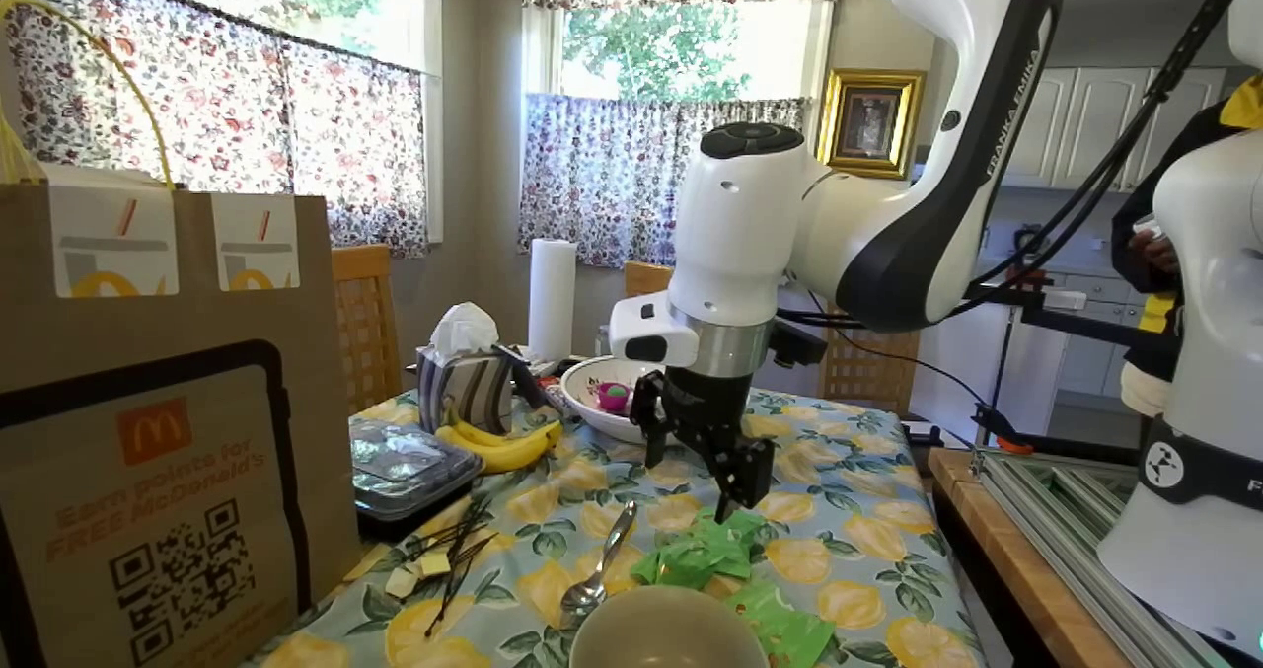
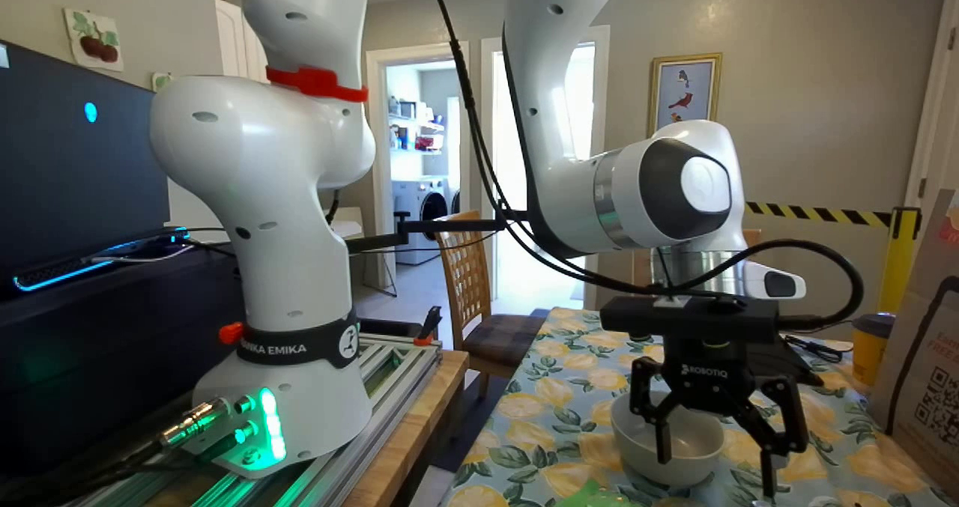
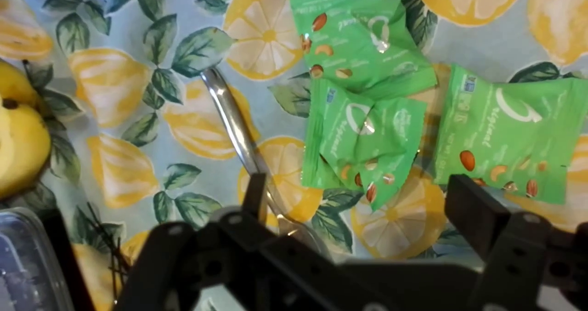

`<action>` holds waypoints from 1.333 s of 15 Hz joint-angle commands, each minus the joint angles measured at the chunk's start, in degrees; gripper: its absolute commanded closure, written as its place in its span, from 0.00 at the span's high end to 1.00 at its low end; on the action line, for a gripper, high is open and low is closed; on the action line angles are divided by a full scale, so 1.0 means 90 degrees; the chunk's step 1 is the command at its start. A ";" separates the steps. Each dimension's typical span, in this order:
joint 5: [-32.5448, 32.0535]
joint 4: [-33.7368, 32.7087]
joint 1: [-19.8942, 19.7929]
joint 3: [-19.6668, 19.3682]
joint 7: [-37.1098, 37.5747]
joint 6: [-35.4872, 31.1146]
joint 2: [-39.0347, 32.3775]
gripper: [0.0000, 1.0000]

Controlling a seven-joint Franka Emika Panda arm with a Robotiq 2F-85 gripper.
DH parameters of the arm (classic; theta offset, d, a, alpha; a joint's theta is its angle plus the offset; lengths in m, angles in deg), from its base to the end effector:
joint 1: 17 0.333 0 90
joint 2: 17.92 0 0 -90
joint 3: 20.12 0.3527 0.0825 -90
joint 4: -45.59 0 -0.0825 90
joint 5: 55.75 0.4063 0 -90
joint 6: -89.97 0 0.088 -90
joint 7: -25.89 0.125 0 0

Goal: Put one green sachet on the silver spoon then use the spoon to place the sachet in the grey bowl.

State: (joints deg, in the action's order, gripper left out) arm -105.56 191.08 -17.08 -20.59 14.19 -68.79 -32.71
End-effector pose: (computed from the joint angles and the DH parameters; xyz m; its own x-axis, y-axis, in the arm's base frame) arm 0.4572 0.0235 0.1666 0.5360 0.8227 -0.1892 0.8392 -0.4949 0.2254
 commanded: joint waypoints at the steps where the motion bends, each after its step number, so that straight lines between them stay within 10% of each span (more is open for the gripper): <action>1: 0.0225 -0.0066 -0.0086 0.0036 -0.0075 -0.0058 -0.0201 1.00; 12: 0.0047 -0.0493 0.0317 -0.0290 0.0660 -0.0081 -0.1071 1.00; 13: 0.0020 -0.0533 0.0350 -0.0320 0.0739 -0.0048 -0.1114 0.80; 20: 0.0128 -0.0749 0.0443 -0.0347 0.0819 0.0102 -0.1444 0.27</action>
State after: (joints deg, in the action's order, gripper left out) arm -104.03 186.30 -13.82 -23.28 20.68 -68.71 -43.46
